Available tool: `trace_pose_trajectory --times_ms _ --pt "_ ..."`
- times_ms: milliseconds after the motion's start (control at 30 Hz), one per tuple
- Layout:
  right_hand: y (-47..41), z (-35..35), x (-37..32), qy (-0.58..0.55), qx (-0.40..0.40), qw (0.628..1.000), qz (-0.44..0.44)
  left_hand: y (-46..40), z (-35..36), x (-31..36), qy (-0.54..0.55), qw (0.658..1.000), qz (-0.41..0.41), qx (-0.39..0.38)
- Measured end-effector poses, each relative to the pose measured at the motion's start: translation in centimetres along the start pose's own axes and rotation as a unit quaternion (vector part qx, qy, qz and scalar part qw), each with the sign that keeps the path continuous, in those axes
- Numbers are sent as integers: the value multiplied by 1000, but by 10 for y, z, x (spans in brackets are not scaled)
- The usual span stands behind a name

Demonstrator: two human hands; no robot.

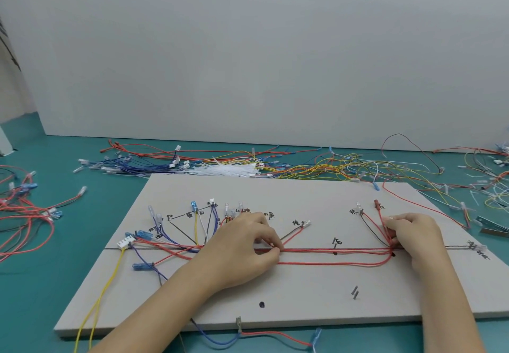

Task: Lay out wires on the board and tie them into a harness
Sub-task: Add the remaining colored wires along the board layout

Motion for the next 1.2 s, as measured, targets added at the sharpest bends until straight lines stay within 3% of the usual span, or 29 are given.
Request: trace_pose_trajectory --times_ms 500,733,1200 --pt "-1 -2 5 -82 5 996 19 -1 1 -2 10 1000 -3 -5" --pt "-1 0 2 -54 8 998 12 -1 2 -2 12 1000 -5 -6" --pt "4 -1 -3 -105 -20 994 16 -2 3 -3 16 1000 -5 -7"
Point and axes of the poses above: each hand's wrist, its own y-axis away from the middle knuckle, its own z-axis out of the palm, x = y × z, the point moved 7 cm from there along -y, towards the middle knuckle, and after that the axes turned 10 degrees about -y, right-handed, at the moved point
